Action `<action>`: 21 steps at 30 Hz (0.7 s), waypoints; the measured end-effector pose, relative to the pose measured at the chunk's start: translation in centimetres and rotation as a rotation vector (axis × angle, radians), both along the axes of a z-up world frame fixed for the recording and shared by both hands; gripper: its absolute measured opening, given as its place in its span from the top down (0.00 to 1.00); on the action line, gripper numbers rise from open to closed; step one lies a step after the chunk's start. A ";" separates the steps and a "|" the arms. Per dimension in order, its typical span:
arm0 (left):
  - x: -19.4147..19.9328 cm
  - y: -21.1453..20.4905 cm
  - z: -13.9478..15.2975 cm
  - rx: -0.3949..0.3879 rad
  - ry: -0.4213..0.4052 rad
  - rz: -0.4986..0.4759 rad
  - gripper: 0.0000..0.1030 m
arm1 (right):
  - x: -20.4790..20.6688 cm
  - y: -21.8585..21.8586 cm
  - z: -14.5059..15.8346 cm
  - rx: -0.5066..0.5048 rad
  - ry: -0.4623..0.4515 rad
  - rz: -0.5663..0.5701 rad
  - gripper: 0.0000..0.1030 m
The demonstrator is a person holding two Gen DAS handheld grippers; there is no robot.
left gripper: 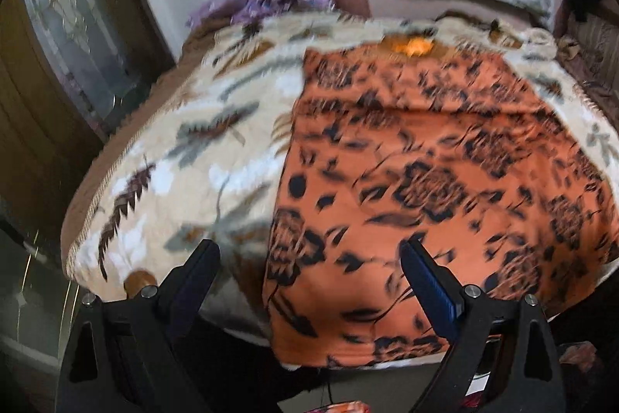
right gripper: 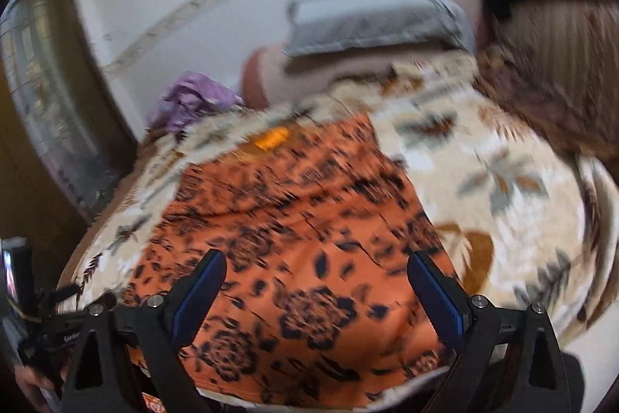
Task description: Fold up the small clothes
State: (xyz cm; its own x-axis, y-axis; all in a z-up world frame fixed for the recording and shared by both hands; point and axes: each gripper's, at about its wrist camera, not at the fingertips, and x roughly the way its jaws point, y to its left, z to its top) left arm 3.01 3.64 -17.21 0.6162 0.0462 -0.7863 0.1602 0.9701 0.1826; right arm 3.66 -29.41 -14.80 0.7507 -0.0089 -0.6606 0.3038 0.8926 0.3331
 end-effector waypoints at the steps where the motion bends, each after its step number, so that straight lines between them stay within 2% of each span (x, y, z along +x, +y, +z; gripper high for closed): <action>1: 0.2 0.5 -0.6 0.002 0.016 0.016 0.08 | -0.1 -0.8 -0.5 0.024 0.012 -0.018 0.06; 5: 0.9 2.0 -2.0 -0.001 0.056 0.070 0.08 | -0.2 -3.2 -2.6 0.103 0.062 -0.073 0.06; 10: 1.4 2.6 -3.2 -0.001 0.093 0.103 0.08 | 0.3 -3.8 -3.7 0.114 0.088 -0.078 0.06; 21: 2.0 1.8 -3.8 0.031 0.108 0.088 0.08 | 1.6 -3.3 -5.1 0.133 0.098 -0.046 0.06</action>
State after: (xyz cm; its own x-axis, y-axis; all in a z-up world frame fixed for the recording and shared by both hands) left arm 5.01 5.42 -20.96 0.5204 0.1215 -0.8453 0.0949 0.9755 0.1986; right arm 5.31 -32.73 -19.91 0.6836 0.0505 -0.7281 0.3802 0.8269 0.4143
